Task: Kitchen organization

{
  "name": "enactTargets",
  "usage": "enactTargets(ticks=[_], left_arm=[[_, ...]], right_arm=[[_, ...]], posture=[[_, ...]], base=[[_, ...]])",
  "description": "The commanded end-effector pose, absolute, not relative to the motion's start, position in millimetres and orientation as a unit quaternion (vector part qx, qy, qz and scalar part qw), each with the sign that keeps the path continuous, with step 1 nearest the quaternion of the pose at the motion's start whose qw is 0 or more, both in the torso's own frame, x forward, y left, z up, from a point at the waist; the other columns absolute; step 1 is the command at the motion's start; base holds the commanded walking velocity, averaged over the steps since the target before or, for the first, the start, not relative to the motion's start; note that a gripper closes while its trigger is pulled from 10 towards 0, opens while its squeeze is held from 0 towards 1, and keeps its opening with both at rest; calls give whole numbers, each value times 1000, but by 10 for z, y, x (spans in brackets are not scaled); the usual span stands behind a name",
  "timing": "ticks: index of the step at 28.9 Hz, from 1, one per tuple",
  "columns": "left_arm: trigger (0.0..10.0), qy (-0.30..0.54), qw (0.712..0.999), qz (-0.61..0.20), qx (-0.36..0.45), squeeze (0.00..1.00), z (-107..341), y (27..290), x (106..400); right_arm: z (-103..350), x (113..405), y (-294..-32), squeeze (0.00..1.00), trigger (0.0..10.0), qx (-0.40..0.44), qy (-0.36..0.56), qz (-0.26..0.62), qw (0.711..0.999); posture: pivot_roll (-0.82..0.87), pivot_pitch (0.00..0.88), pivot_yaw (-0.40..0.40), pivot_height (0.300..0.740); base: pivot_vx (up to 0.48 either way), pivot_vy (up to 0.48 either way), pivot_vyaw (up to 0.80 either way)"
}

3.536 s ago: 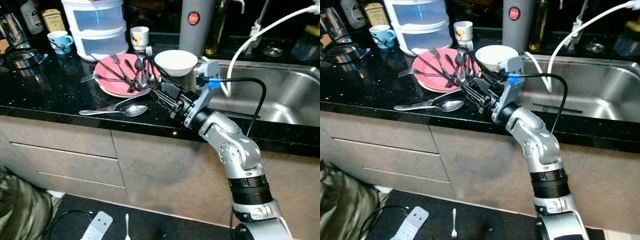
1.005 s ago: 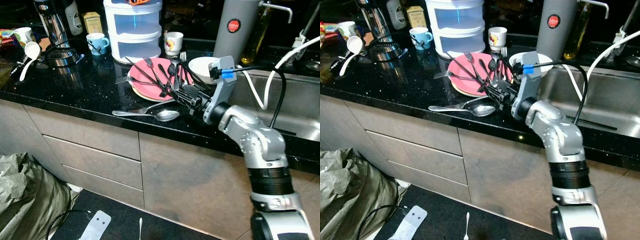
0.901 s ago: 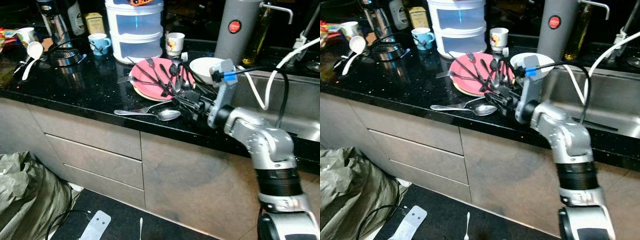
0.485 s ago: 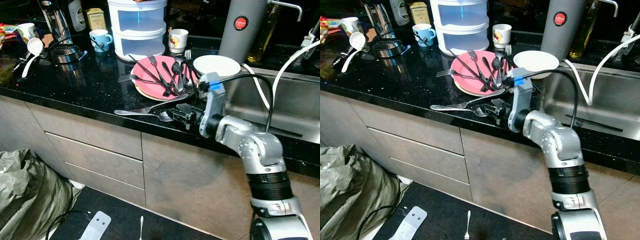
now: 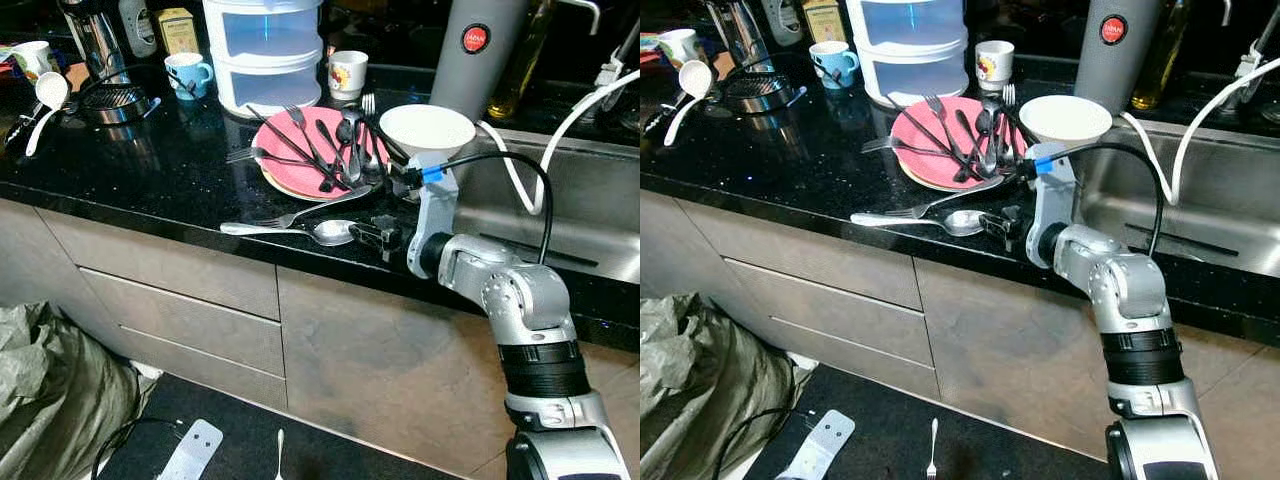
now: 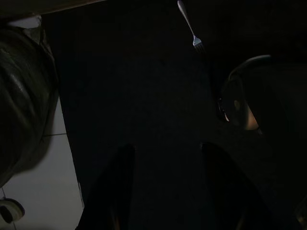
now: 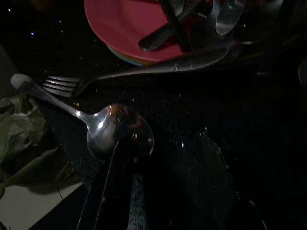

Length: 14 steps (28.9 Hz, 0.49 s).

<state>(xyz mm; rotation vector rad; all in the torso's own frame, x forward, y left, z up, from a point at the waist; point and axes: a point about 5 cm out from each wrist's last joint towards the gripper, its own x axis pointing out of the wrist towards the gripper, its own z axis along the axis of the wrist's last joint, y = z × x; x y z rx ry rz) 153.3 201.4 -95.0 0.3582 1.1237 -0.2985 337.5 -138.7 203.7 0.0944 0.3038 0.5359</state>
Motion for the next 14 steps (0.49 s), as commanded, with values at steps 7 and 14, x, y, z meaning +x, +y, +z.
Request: enactTargets(ticks=[7,14], left_arm=[[10000,530,816,-149,177,0,-950,2023,1529],[10000,530,816,-149,177,0,-953,2018,1524]], right_arm=[[1981,3352,-1360,0,10000,51,176,265,947],[1940,3350,-1335,0,7490,58,186,257,947]], posture=[[-21,19,2,740],[-20,17,-4,740]], base=[[0,0,0],[0,0,0]])
